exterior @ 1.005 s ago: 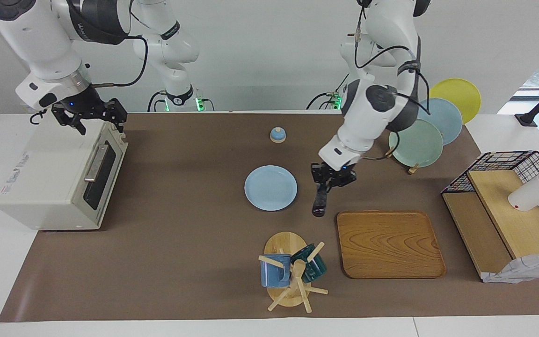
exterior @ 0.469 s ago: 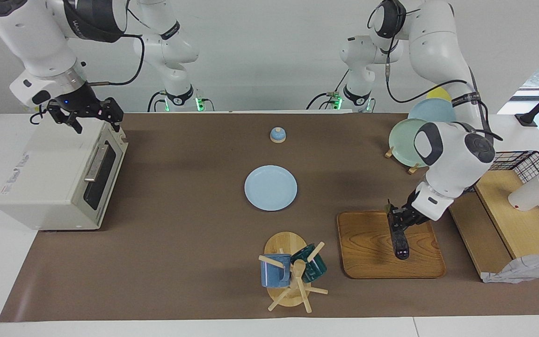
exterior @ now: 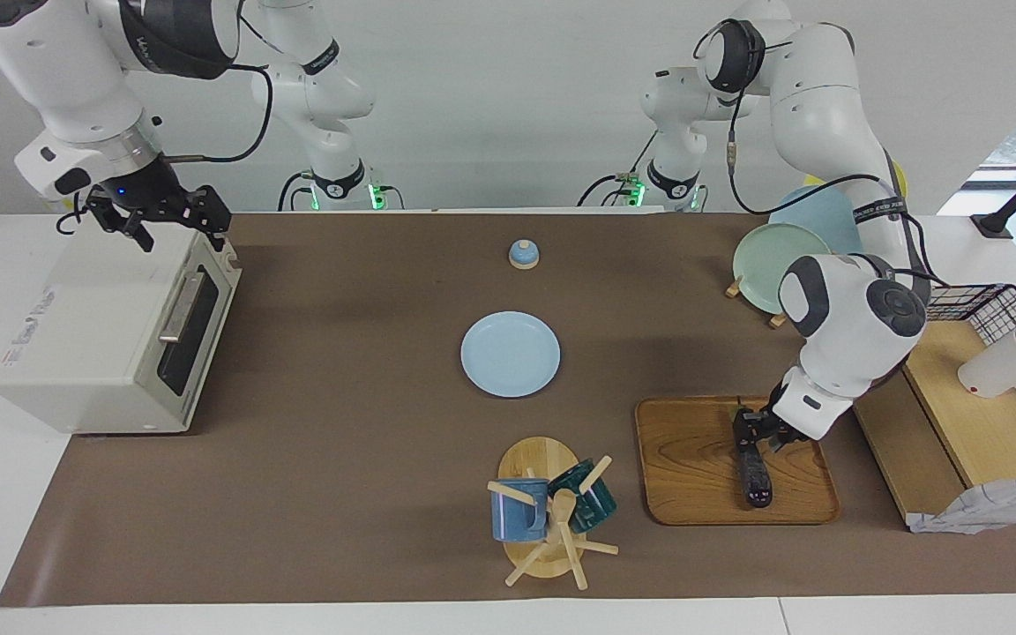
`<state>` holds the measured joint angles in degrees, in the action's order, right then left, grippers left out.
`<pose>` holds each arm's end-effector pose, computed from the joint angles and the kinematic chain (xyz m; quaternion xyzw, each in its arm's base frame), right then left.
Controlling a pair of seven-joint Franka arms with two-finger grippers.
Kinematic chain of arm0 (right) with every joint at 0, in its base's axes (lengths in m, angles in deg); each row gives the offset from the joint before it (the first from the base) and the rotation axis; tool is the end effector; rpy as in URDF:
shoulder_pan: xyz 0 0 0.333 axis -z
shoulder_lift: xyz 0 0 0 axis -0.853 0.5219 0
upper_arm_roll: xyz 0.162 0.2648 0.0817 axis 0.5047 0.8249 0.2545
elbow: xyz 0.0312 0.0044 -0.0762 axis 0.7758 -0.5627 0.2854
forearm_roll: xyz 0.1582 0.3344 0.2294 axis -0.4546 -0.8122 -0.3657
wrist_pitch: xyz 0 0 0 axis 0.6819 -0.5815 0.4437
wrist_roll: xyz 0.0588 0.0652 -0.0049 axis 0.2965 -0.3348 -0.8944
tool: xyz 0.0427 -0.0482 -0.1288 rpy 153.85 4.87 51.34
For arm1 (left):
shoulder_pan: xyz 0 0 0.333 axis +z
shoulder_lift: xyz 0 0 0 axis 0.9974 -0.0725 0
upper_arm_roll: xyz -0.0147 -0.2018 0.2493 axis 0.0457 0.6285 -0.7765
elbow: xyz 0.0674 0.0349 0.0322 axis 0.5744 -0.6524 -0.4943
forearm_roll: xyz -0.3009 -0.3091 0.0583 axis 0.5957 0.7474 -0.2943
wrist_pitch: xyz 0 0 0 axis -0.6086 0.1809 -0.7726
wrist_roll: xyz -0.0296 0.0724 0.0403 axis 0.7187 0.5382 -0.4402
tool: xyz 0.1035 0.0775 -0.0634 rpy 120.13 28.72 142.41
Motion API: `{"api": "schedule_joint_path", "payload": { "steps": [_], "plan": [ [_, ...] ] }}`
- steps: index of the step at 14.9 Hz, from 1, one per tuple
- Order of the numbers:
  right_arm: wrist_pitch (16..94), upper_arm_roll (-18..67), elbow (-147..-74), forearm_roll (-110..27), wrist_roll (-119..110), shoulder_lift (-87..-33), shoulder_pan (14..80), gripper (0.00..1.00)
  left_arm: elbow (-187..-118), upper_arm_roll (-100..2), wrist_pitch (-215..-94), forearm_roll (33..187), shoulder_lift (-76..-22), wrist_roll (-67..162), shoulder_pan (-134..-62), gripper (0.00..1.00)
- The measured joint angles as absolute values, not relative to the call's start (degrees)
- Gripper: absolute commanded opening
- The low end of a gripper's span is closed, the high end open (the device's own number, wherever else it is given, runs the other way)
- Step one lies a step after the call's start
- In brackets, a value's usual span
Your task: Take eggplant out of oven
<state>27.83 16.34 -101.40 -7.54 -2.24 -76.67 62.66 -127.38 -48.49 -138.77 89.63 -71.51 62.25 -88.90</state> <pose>0.5836 -0.0583 0.5684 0.9993 0.0099 -0.0267 0.0243 0.7600 -0.0830 0.3113 0.9971 -0.0232 0.0508 0.0523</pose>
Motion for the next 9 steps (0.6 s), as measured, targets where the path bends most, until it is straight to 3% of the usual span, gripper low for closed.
{"api": "schedule_joint_path", "payload": {
  "steps": [3, 9],
  "plan": [
    [28.25, 16.34, -101.36, -7.54, -2.22, -76.67, 62.66, 1.00, -127.85, -48.53, -136.61, 89.60, -68.04, 62.24, -87.69, 1.00],
    [28.52, 16.37, -101.21, -7.55, -2.22, -76.68, 62.59, 1.00, -133.96, -48.70, -127.00, 89.57, -52.62, 62.18, -86.52, 1.00]
  ]
}}
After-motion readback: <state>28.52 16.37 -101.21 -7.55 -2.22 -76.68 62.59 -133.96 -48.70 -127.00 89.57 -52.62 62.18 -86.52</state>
